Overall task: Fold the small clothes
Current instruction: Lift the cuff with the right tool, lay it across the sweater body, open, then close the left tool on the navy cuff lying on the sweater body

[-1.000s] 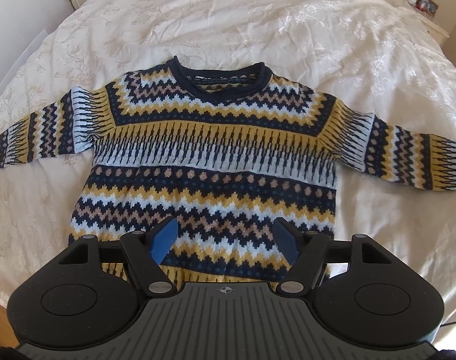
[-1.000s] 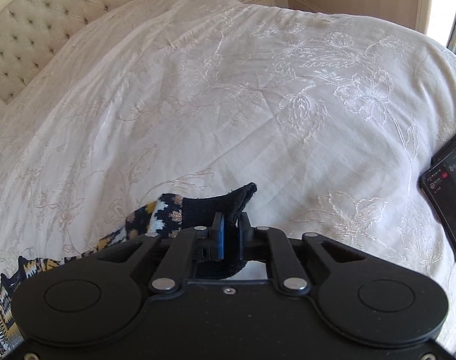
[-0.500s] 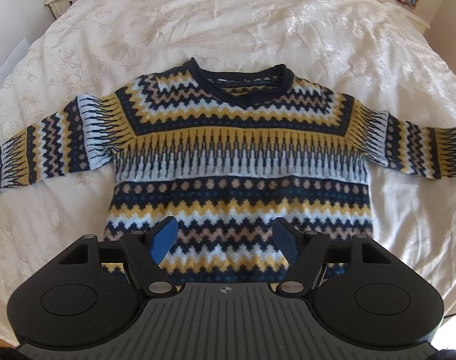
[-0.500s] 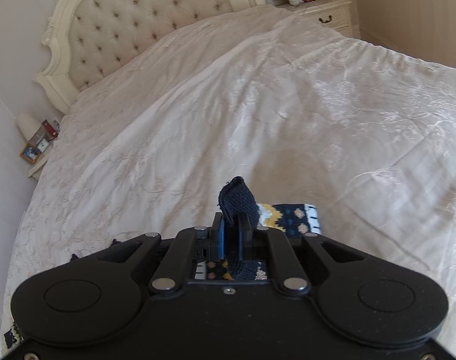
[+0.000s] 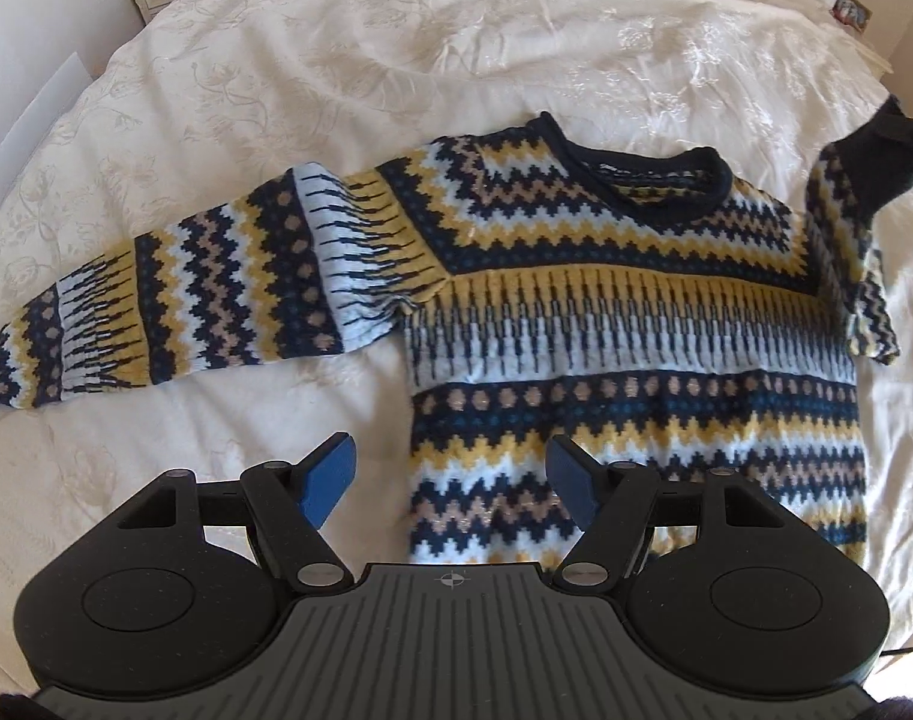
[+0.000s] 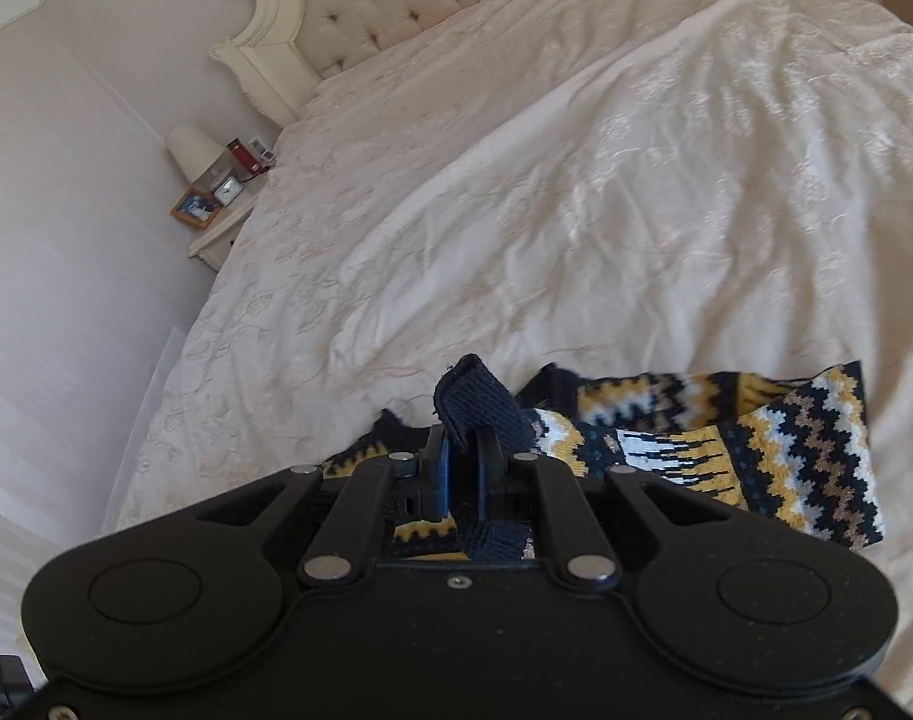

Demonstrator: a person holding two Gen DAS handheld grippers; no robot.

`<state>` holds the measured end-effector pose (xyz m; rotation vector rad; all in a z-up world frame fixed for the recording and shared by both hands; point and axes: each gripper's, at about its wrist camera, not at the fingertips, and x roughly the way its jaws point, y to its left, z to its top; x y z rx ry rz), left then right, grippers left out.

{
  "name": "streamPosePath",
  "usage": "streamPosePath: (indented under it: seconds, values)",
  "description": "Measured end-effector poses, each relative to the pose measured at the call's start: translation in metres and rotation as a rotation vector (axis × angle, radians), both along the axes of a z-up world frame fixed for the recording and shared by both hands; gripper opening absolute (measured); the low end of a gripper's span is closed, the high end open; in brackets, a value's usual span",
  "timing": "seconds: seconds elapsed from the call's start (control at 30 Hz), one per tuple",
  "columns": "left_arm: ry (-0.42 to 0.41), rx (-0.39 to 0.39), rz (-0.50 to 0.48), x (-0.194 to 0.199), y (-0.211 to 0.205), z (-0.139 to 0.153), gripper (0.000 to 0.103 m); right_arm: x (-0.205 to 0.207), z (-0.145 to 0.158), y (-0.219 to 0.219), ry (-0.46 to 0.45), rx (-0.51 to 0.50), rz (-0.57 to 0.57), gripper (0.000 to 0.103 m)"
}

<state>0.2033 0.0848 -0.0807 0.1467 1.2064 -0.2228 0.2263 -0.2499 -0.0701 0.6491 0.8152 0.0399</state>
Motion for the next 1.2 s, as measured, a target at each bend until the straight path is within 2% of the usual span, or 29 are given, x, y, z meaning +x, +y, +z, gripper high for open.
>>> streamPosePath:
  seconds: [0.1, 0.33, 0.47, 0.6, 0.67, 0.73, 0.87, 0.93, 0.97, 1.1, 1.2]
  values:
    - [0.003, 0.001, 0.006, 0.007, 0.019, -0.004, 0.069, 0.012, -0.010, 0.040, 0.011, 0.026, 0.049, 0.016]
    - [-0.005, 0.001, 0.024, 0.020, 0.050, -0.010, 0.069, 0.029, -0.042, 0.109, 0.064, 0.000, 0.155, 0.016]
    - [-0.009, -0.003, 0.032, 0.027, 0.057, -0.014, 0.069, 0.029, -0.058, 0.133, 0.073, -0.013, 0.192, 0.019]
    - [-0.020, -0.015, 0.032, 0.032, 0.055, -0.018, 0.069, 0.025, -0.062, 0.138, 0.060, -0.045, 0.209, 0.026]
    - [-0.023, -0.026, 0.030, 0.035, 0.050, -0.020, 0.069, 0.020, -0.062, 0.138, 0.057, -0.084, 0.216, 0.032]
    - [-0.025, -0.043, 0.030, 0.039, 0.043, -0.022, 0.069, 0.015, -0.062, 0.133, 0.046, -0.119, 0.223, 0.058]
    - [-0.045, -0.077, 0.023, 0.043, 0.021, -0.025, 0.069, 0.002, -0.063, 0.118, 0.056, -0.197, 0.221, 0.062]
    - [-0.052, -0.089, 0.002, 0.046, 0.007, -0.029, 0.069, -0.006, -0.067, 0.110, 0.060, -0.225, 0.220, 0.076]
    - [-0.059, -0.094, -0.009, 0.047, 0.000, -0.031, 0.069, -0.012, -0.070, 0.104, 0.061, -0.237, 0.223, 0.079]
    - [-0.086, -0.100, -0.035, 0.053, -0.024, -0.040, 0.069, -0.033, -0.081, 0.085, 0.098, -0.297, 0.221, 0.083]
    - [-0.078, -0.100, -0.043, 0.060, -0.039, -0.049, 0.069, -0.047, -0.088, 0.067, 0.121, -0.287, 0.196, 0.089]
